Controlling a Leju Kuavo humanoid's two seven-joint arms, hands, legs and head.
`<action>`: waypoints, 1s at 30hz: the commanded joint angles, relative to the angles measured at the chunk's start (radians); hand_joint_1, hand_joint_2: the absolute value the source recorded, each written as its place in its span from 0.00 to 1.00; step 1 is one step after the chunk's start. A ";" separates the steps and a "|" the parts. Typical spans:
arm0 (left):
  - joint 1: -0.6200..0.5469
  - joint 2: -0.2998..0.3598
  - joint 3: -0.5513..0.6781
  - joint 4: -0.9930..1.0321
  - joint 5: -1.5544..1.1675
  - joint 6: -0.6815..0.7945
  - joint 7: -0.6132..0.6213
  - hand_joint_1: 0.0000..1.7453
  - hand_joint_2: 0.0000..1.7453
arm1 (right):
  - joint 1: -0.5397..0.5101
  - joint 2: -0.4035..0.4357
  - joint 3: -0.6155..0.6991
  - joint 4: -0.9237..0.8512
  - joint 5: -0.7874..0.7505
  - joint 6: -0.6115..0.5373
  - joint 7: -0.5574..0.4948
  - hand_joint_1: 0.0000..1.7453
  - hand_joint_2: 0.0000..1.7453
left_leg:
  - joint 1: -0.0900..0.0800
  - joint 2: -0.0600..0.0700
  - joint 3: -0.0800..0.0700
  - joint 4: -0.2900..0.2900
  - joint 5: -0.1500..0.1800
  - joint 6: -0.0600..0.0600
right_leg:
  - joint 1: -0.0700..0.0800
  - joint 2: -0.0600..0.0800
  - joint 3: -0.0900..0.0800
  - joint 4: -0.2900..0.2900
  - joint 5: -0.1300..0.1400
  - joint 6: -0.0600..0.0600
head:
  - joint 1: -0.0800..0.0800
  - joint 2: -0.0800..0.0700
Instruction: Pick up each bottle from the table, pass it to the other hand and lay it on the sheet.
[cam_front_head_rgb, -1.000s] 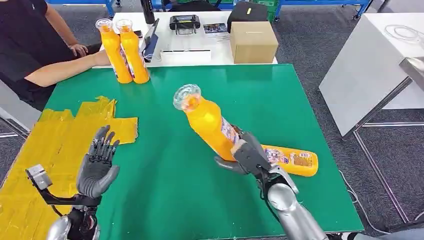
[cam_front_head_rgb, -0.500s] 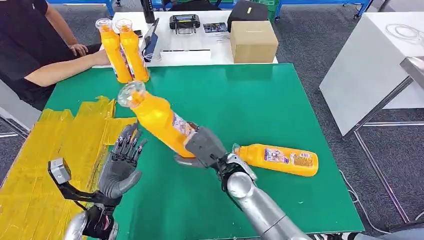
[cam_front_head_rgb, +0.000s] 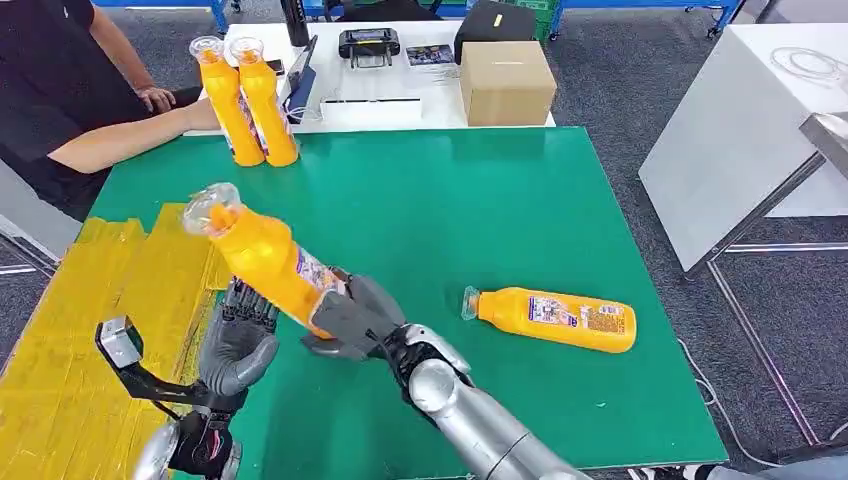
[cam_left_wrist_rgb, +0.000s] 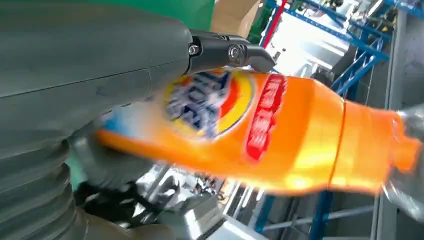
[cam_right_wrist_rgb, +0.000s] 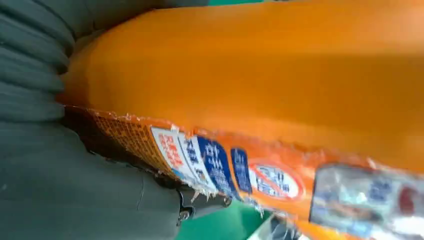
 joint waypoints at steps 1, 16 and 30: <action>-0.049 0.002 -0.019 0.077 -0.028 0.011 -0.001 0.00 1.00 | -0.029 0.072 0.265 0.216 0.029 0.027 -0.010 1.00 1.00 | -0.003 -0.002 0.005 -0.003 0.000 0.002 | -0.003 -0.001 0.004 0.000 -0.002 0.001 | 0.000 0.000; -0.059 0.001 -0.020 0.077 -0.085 0.033 -0.029 0.00 1.00 | -0.043 0.078 0.333 0.239 0.005 0.032 -0.021 1.00 1.00 | -0.004 -0.006 0.009 -0.001 0.002 0.002 | -0.005 -0.005 0.001 0.001 -0.002 0.001 | 0.000 0.000; -0.060 -0.009 -0.003 0.065 -0.104 0.030 -0.052 1.00 1.00 | -0.041 0.076 0.318 0.268 -0.002 0.013 -0.025 1.00 1.00 | -0.002 -0.004 0.007 -0.001 0.003 0.001 | -0.003 -0.004 -0.002 0.000 0.000 0.000 | 0.000 0.000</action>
